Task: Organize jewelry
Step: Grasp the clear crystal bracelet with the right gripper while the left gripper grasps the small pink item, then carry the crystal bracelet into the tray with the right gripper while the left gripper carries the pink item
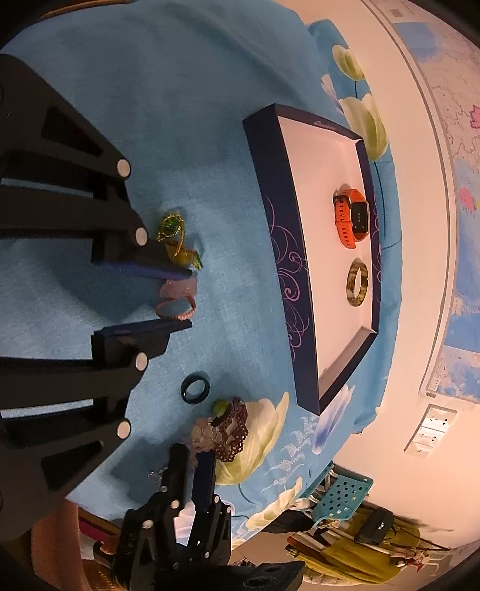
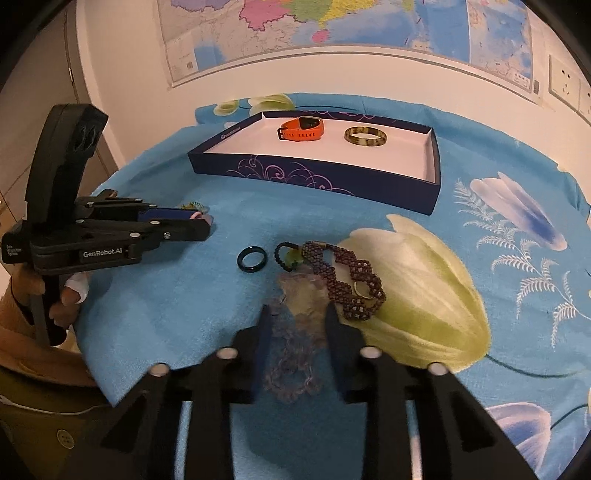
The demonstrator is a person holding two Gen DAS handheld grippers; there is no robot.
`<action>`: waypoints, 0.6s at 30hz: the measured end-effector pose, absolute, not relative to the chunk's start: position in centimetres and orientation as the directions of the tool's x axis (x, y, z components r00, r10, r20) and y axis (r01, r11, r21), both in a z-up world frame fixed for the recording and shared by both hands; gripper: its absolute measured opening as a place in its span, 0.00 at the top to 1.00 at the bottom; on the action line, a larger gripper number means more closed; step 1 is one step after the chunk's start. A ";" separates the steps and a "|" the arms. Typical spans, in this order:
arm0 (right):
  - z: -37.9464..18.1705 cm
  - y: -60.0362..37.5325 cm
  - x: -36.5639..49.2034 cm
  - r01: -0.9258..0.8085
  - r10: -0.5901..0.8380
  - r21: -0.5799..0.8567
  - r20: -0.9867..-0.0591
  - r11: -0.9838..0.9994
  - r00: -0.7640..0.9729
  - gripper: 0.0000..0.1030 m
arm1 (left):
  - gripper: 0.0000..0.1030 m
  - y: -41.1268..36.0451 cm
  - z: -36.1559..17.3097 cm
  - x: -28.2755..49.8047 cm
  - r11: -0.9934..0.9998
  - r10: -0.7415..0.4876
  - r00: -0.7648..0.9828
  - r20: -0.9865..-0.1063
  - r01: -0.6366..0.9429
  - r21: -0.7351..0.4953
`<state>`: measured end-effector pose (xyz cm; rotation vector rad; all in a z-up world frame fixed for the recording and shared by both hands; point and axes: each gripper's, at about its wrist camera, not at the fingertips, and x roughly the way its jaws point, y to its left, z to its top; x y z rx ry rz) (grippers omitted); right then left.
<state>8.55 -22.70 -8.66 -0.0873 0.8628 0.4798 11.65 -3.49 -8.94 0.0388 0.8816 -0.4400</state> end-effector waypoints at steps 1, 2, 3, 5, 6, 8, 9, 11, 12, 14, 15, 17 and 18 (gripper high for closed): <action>-8.6 -22.8 8.5 -0.442 0.376 0.123 -0.747 0.888 0.549 0.79 | 0.87 -3.4 -8.9 11.6 0.910 -0.359 0.551 -0.754 0.387 -0.150; -8.6 -22.7 8.5 -0.443 0.379 0.126 -0.746 0.888 0.548 0.80 | 0.88 -3.3 -8.9 11.5 0.907 -0.368 0.545 -0.753 0.389 -0.161; -8.4 -22.9 8.5 -0.442 0.388 0.137 -0.740 0.887 0.550 0.88 | 0.88 -3.2 -8.8 11.4 0.905 -0.374 0.543 -0.751 0.390 -0.168; -7.7 -23.2 8.6 -0.444 0.419 0.171 -0.721 0.879 0.552 0.94 | 0.88 -3.2 -8.7 11.0 0.902 -0.382 0.543 -0.748 0.394 -0.175; -7.5 -23.2 8.6 -0.443 0.418 0.169 -0.718 0.881 0.557 0.94 | 0.88 -3.1 -8.5 10.8 0.900 -0.387 0.545 -0.744 0.397 -0.177; -7.2 -23.2 8.7 -0.445 0.414 0.162 -0.718 0.881 0.559 0.94 | 0.88 -3.0 -8.3 10.6 0.897 -0.396 0.547 -0.737 0.402 -0.184; -7.2 -23.2 8.8 -0.445 0.423 0.174 -0.717 0.878 0.554 0.94 | 0.88 -2.9 -8.1 10.5 0.897 -0.398 0.551 -0.734 0.403 -0.184; -7.0 -23.5 8.9 -0.439 0.436 0.197 -0.712 0.877 0.551 0.94 | 0.88 -2.8 -7.9 10.4 0.897 -0.398 0.554 -0.731 0.400 -0.186; -6.8 -23.7 8.8 -0.439 0.451 0.215 -0.703 0.872 0.551 0.94 | 0.88 -2.7 -7.9 10.3 0.896 -0.403 0.553 -0.729 0.399 -0.193; -6.1 -24.1 8.7 -0.443 0.472 0.237 -0.683 0.865 0.557 0.94 | 0.88 -2.5 -7.8 10.3 0.894 -0.412 0.550 -0.726 0.399 -0.204; -5.8 -24.1 8.7 -0.443 0.470 0.231 -0.678 0.866 0.565 0.94 | 0.88 -2.4 -7.7 10.3 0.894 -0.413 0.552 -0.725 0.399 -0.205; -5.3 -24.3 8.8 -0.444 0.476 0.235 -0.667 0.865 0.574 0.94 | 0.88 -2.3 -7.5 10.2 0.892 -0.419 0.556 -0.718 0.402 -0.209; -4.9 -24.4 8.9 -0.444 0.483 0.243 -0.657 0.862 0.579 0.94 | 0.88 -2.2 -7.3 10.2 0.891 -0.422 0.559 -0.714 0.402 -0.212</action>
